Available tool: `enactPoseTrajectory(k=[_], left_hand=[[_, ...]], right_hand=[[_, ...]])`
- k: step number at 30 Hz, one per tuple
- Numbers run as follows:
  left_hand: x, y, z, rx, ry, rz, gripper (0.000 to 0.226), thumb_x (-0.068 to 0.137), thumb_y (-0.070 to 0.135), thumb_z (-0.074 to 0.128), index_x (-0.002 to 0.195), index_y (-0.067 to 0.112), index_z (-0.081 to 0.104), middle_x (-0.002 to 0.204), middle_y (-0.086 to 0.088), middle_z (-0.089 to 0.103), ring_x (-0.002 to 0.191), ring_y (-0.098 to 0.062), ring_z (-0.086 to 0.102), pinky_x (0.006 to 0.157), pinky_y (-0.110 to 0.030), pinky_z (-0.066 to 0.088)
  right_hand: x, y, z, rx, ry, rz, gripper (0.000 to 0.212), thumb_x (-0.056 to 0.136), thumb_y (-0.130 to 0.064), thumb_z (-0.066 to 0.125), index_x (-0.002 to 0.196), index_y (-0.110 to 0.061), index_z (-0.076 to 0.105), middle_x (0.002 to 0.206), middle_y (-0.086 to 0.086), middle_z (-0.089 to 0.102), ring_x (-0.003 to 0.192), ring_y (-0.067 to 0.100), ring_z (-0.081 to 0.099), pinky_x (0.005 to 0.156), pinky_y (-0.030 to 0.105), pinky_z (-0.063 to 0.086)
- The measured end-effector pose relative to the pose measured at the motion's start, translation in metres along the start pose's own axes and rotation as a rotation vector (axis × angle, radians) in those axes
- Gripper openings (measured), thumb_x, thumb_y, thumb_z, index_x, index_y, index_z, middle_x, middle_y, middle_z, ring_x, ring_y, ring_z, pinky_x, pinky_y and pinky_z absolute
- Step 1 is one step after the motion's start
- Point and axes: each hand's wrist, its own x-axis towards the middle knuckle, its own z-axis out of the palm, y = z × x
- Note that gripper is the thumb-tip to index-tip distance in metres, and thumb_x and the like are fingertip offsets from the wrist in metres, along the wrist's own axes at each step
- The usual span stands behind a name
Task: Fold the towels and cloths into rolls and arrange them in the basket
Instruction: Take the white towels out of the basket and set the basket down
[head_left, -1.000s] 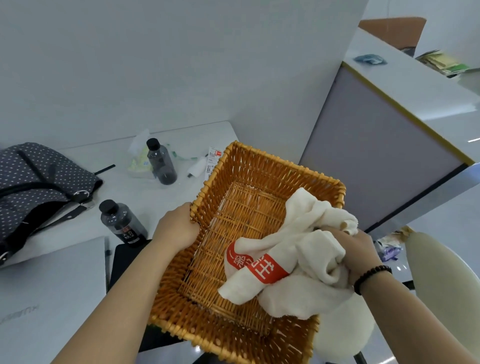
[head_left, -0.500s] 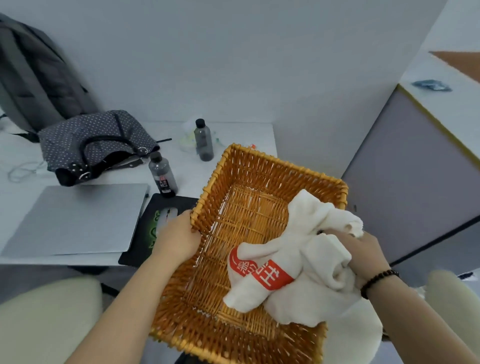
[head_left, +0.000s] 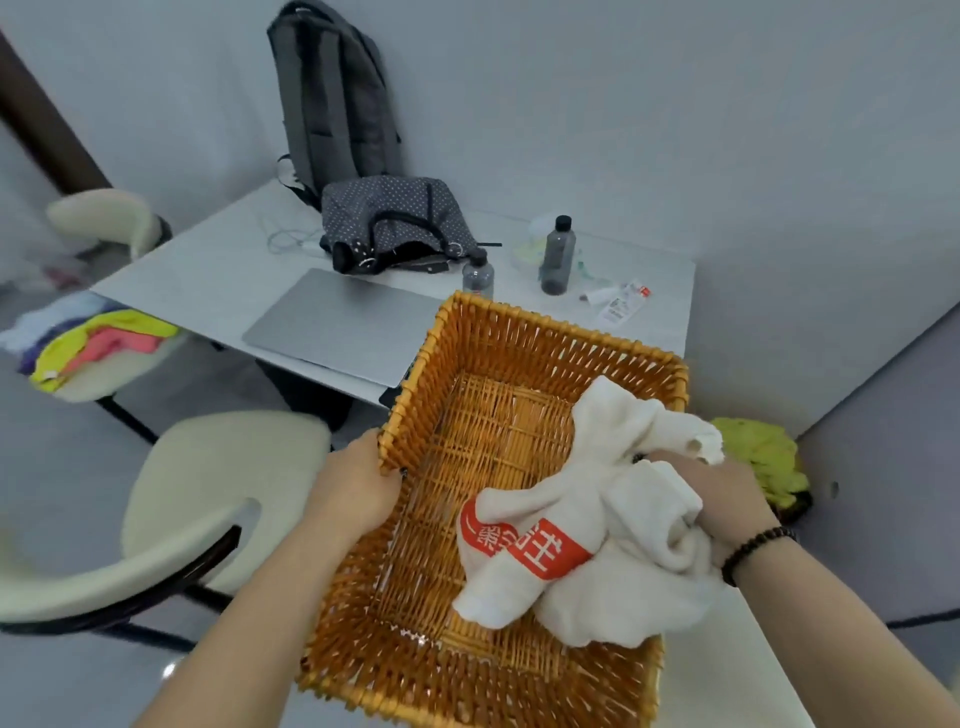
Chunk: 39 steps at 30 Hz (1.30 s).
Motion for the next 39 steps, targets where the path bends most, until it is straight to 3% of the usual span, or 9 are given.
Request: enactPoseTrajectory(k=[6, 9, 12, 17, 21, 25, 31, 35, 39], left_hand=[[-0.048, -0.069, -0.041, -0.036, 0.093, -0.15, 0.012, 0.089, 0.023, 0.053, 0.1, 0.024, 0.057, 0.089, 0.001, 0.064, 0.08, -0.023, 0.058, 0.067, -0.033, 0.046], [-0.076, -0.11, -0.06, -0.042, 0.143, -0.214, 0.016, 0.09, 0.025, 0.055, 0.105, 0.023, 0.057, 0.092, 0.001, 0.063, 0.079, -0.021, 0.054, 0.067, -0.031, 0.041], [-0.108, -0.153, -0.08, -0.064, 0.171, -0.284, 0.015, 0.09, 0.026, 0.055, 0.105, 0.024, 0.056, 0.093, 0.0, 0.065, 0.082, -0.023, 0.059, 0.069, -0.031, 0.044], [-0.161, -0.235, -0.113, -0.096, 0.19, -0.359, 0.013, 0.089, 0.028, 0.055, 0.102, 0.023, 0.057, 0.087, 0.001, 0.064, 0.079, -0.022, 0.06, 0.065, -0.032, 0.044], [-0.191, -0.302, -0.142, -0.076, 0.182, -0.386, 0.01, 0.089, 0.031, 0.053, 0.097, 0.024, 0.055, 0.084, 0.001, 0.063, 0.079, -0.023, 0.06, 0.063, -0.033, 0.043], [-0.211, -0.357, -0.179, -0.071, 0.197, -0.372, 0.008, 0.087, 0.027, 0.054, 0.083, 0.021, 0.056, 0.075, 0.0, 0.063, 0.07, -0.023, 0.061, 0.058, -0.032, 0.046], [-0.221, -0.425, -0.232, -0.01, 0.211, -0.401, 0.007, 0.089, 0.027, 0.056, 0.087, 0.02, 0.057, 0.077, -0.002, 0.065, 0.068, -0.024, 0.061, 0.066, -0.036, 0.053], [-0.207, -0.468, -0.262, -0.041, 0.202, -0.457, 0.009, 0.088, 0.027, 0.057, 0.085, 0.019, 0.058, 0.078, -0.004, 0.066, 0.069, -0.025, 0.063, 0.07, -0.042, 0.056], [-0.177, -0.497, -0.288, -0.014, 0.21, -0.483, 0.01, 0.088, 0.024, 0.058, 0.082, 0.017, 0.056, 0.076, -0.007, 0.064, 0.068, -0.026, 0.061, 0.061, -0.034, 0.052]], right_hand=[[-0.038, -0.016, 0.054, -0.061, -0.221, -0.107, 0.025, 0.058, -0.034, 0.069, 0.074, -0.017, 0.059, 0.076, 0.005, 0.063, 0.074, 0.026, 0.06, 0.079, 0.043, 0.051], [-0.056, -0.017, 0.093, -0.15, -0.279, -0.151, 0.019, 0.075, -0.027, 0.072, 0.072, -0.016, 0.057, 0.072, 0.002, 0.061, 0.073, 0.024, 0.058, 0.074, 0.04, 0.051], [-0.086, -0.018, 0.135, -0.338, -0.329, -0.227, 0.021, 0.086, -0.025, 0.057, 0.07, -0.015, 0.048, 0.063, -0.001, 0.049, 0.062, 0.015, 0.048, 0.055, 0.026, 0.039], [-0.158, -0.02, 0.198, -0.397, -0.4, -0.272, 0.029, 0.085, -0.029, 0.063, 0.067, -0.014, 0.046, 0.066, 0.003, 0.049, 0.067, 0.02, 0.048, 0.066, 0.033, 0.041], [-0.209, -0.016, 0.249, -0.366, -0.415, -0.293, 0.029, 0.09, -0.023, 0.058, 0.067, -0.014, 0.042, 0.061, 0.001, 0.043, 0.059, 0.014, 0.041, 0.051, 0.022, 0.036], [-0.254, -0.019, 0.301, -0.284, -0.444, -0.276, 0.023, 0.089, -0.021, 0.061, 0.072, -0.014, 0.046, 0.064, 0.003, 0.045, 0.061, 0.014, 0.041, 0.057, 0.027, 0.035], [-0.295, -0.023, 0.379, -0.263, -0.478, -0.254, 0.024, 0.087, -0.02, 0.063, 0.068, -0.016, 0.049, 0.066, 0.001, 0.051, 0.069, 0.02, 0.05, 0.068, 0.037, 0.046], [-0.305, -0.041, 0.434, -0.287, -0.5, -0.249, 0.025, 0.085, -0.027, 0.062, 0.07, -0.015, 0.047, 0.062, 0.001, 0.047, 0.058, 0.014, 0.044, 0.053, 0.026, 0.036], [-0.304, -0.059, 0.479, -0.312, -0.529, -0.257, 0.021, 0.084, -0.03, 0.064, 0.076, -0.013, 0.055, 0.075, 0.009, 0.057, 0.073, 0.023, 0.053, 0.07, 0.034, 0.043]])
